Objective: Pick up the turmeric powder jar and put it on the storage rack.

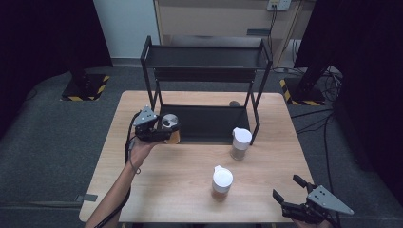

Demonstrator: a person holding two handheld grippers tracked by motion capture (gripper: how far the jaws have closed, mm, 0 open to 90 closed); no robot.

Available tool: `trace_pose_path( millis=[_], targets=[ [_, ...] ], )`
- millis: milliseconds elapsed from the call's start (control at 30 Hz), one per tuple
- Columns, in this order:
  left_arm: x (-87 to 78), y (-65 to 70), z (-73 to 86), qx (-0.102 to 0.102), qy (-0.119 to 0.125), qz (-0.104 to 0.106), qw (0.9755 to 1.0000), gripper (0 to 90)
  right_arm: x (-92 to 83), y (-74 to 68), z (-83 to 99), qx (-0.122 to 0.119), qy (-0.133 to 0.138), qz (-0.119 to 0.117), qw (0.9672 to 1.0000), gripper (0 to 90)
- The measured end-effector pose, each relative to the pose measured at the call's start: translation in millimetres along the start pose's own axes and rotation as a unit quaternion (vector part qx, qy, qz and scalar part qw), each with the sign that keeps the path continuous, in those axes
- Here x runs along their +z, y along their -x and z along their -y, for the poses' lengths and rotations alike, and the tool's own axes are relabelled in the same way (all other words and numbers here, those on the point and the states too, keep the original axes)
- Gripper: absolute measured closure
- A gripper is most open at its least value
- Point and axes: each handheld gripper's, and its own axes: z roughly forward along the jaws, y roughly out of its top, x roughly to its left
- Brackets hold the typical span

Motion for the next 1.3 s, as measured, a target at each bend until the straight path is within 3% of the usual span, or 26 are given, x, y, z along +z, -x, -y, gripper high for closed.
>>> trace_pose_path(
  millis=[433,800,1300],
  targets=[
    [40.8,9.5,-17.0,0.014,0.001,-0.050,0.9987,34.0,-0.7,1.5,0.7,0.002,0.002,-0.003,1.0000,7.6],
    [71.6,9.3,-2.7,0.003,-0.001,-0.088,0.9961,34.0,-1.1,2.5,1.3,0.002,0.005,-0.007,1.0000,7.7],
    [84.8,3.4,21.3,-0.016,-0.017,-0.110,0.9937,34.0,-1.1,3.8,1.9,0.006,0.006,-0.010,0.9999,7.7]
  ],
)
